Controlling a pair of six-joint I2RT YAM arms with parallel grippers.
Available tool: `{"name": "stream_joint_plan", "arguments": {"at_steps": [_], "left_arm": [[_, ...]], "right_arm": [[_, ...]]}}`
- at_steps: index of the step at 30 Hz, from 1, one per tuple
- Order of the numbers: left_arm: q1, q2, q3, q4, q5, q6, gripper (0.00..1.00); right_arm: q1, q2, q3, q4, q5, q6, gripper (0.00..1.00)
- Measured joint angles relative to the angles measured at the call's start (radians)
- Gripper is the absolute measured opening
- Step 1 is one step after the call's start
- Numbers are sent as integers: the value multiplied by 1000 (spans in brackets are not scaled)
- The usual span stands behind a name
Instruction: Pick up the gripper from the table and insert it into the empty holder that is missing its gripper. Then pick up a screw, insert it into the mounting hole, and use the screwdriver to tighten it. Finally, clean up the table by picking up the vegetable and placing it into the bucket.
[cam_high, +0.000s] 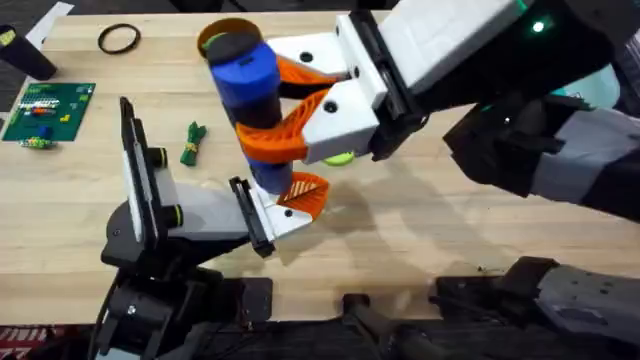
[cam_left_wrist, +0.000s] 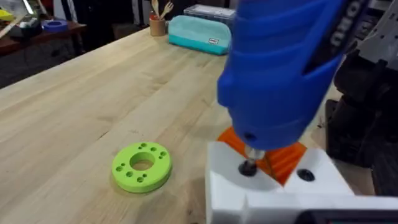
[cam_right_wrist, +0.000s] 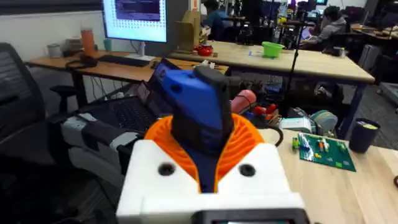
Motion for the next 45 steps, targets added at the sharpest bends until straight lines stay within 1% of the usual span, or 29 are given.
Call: {"name": "stream_joint_plan", "arguments": {"at_steps": [12,19,24,26,29,33,35,36,40,45], "left_arm": [[0,6,0,0,1,5,17],[0,6,0,0,3,11,17],[0,5,0,0,3,10,17],[0,3,0,1,3,11,17],[0,3,0,1,-1,10,17],[0,3,0,1,-1,10,17],[0,3,0,1,-2,11,17],[0,3,0,1,-2,10,17],[0,2,0,1,-2,10,17],[0,3,0,1,-2,10,17]], "right_arm": [[20,11,2,4,-4,-50,72],[19,11,3,4,2,-49,72],[18,26,10,58,-20,-7,72],[11,38,43,51,-42,31,72],[-12,59,158,19,-111,89,72],[-62,62,407,-114,-197,128,73],[-92,49,497,-158,-216,135,73],[-103,40,523,-170,-228,135,73],[-115,21,546,-249,-278,124,73],[-114,91,545,-275,-333,92,73]]}}
